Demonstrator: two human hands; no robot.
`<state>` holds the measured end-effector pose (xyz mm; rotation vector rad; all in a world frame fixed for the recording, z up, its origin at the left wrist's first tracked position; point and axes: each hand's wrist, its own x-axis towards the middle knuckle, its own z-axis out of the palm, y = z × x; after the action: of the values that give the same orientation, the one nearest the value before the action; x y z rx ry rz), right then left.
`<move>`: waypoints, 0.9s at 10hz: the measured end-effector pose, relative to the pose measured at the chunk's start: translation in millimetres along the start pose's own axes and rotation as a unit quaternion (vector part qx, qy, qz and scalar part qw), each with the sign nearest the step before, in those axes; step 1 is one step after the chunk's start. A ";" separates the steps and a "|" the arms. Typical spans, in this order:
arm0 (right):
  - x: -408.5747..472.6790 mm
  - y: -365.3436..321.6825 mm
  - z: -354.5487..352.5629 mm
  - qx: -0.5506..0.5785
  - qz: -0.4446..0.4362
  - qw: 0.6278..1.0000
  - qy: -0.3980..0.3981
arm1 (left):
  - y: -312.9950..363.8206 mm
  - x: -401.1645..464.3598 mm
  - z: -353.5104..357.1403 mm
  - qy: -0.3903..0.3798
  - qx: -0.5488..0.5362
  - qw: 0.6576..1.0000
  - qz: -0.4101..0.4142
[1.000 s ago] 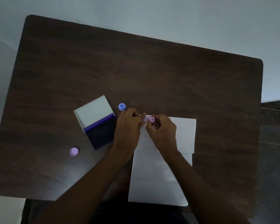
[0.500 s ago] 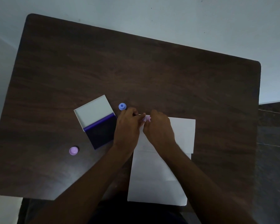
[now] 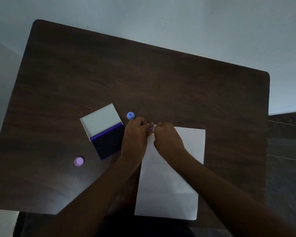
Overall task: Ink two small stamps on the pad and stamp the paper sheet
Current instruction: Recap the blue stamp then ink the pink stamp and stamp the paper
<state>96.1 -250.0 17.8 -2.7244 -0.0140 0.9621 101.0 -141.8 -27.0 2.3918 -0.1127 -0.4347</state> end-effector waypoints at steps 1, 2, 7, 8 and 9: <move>-0.8 0.3 0.3 -0.011 -0.003 1.000 0.013 | 4.2 -2.1 -0.6 -0.014 0.052 0.998 -0.021; 0.1 -0.6 1.8 -0.002 0.003 1.000 0.014 | -1.1 -0.5 5.0 -0.020 0.051 0.998 -0.029; -7.2 -0.1 0.7 0.014 0.012 1.000 0.018 | 0.5 3.3 0.5 -0.028 -0.048 0.997 -0.061; -9.2 -0.8 1.2 0.020 0.020 0.999 0.023 | 8.9 2.0 -9.6 -0.039 -0.053 0.997 -0.050; -9.3 -2.1 -0.8 0.013 0.025 0.999 0.022 | 13.6 11.7 -3.5 -0.081 -0.020 0.979 -0.188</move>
<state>89.5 -249.0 24.7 -2.7339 0.0750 0.9082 113.6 -152.1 -18.9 2.3352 0.2776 -0.7999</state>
